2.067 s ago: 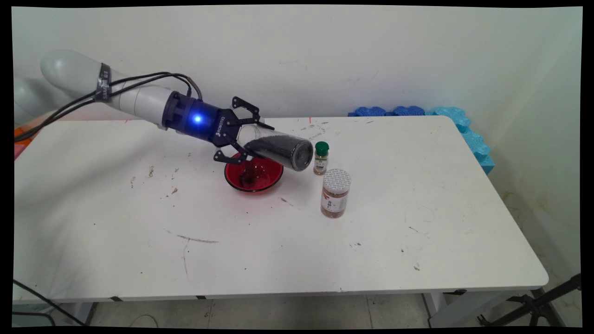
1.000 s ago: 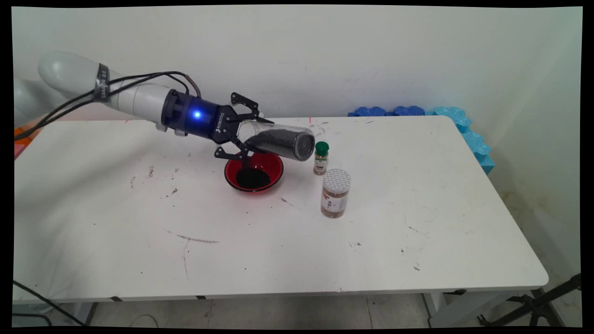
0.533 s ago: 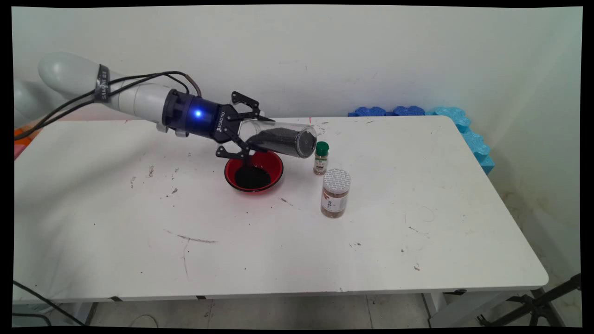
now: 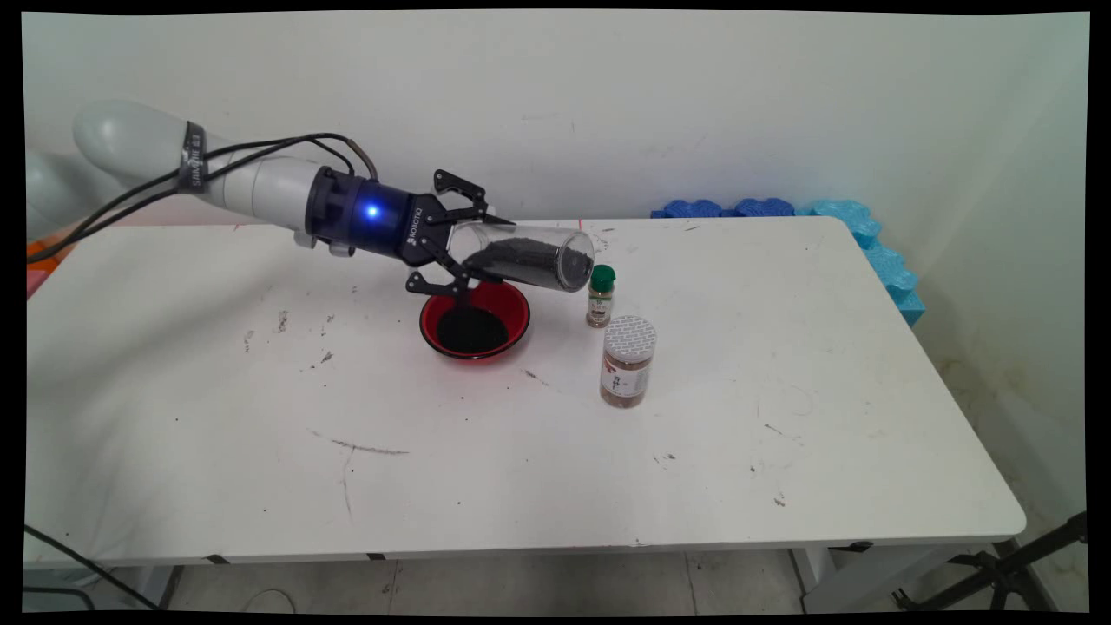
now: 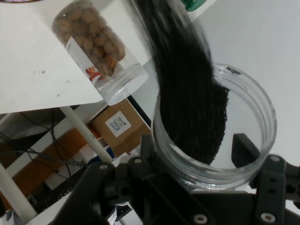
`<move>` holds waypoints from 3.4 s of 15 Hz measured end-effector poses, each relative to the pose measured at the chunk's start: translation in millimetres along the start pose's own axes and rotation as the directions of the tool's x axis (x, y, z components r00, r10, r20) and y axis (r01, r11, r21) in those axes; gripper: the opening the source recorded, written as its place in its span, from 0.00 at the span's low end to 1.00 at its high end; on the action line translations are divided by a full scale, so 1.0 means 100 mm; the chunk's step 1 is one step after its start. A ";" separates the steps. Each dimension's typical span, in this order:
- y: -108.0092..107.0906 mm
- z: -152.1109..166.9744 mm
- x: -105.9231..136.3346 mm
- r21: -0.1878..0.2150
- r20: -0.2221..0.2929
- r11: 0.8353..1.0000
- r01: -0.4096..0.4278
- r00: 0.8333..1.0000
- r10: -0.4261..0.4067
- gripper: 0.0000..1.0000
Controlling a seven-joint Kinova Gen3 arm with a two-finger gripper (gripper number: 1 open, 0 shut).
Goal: Pour the black seasoning powder in the red bowl
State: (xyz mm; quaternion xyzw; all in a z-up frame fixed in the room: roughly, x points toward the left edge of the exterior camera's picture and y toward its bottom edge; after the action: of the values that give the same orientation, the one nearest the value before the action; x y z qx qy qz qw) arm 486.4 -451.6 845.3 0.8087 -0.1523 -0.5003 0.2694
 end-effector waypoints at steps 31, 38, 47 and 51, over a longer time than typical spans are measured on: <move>0.15 -0.10 -0.21 0.095 0.029 0.536 -0.839 0.540 0.841 0.00; 0.18 -0.12 -0.39 0.084 0.069 0.185 -0.979 0.191 0.979 0.00; 0.16 -0.18 -0.60 0.044 0.125 -0.266 -0.963 -0.259 0.958 0.00; 0.17 -0.22 -0.74 0.026 0.131 -0.467 -0.884 -0.460 0.878 0.00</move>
State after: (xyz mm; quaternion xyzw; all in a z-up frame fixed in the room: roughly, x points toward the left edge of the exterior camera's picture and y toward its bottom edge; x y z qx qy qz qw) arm 472.9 -420.9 916.3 0.2925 -0.8068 -0.0367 0.5119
